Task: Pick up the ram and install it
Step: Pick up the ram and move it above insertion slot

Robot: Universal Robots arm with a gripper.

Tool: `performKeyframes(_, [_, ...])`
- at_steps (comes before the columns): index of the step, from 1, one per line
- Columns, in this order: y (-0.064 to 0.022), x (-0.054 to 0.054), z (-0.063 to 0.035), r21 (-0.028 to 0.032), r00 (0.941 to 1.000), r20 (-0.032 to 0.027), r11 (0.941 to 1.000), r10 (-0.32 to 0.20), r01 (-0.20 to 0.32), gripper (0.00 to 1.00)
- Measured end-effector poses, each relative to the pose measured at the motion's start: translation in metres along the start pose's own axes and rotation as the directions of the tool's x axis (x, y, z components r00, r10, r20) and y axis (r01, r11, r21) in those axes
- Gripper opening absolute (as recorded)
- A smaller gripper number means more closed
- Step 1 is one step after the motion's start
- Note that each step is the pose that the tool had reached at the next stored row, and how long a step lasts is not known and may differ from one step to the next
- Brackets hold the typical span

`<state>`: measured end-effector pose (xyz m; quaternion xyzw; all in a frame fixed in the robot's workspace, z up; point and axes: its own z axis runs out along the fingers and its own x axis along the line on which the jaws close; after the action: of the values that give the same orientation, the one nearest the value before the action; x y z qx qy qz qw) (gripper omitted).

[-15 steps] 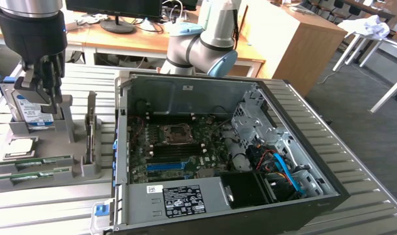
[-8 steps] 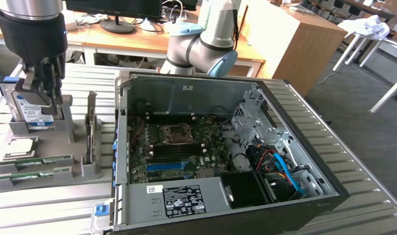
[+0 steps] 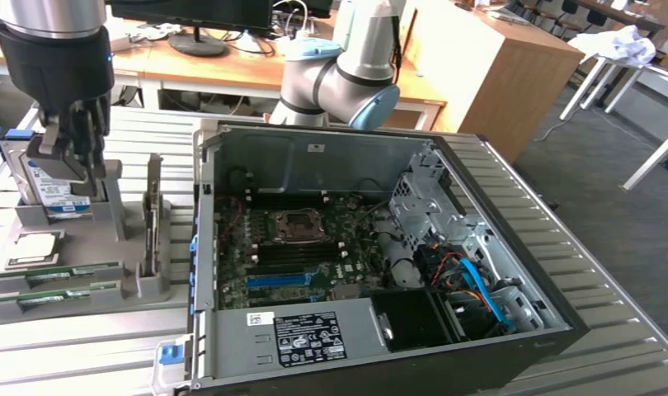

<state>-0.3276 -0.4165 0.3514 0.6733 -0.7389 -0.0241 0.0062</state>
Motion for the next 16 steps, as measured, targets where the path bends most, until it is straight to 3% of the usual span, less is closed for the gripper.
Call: performKeyframes(16, [-0.0003,0.0002,0.0070,0.0000,1.0000,0.0000,1.0000,0.000,0.000,0.36])
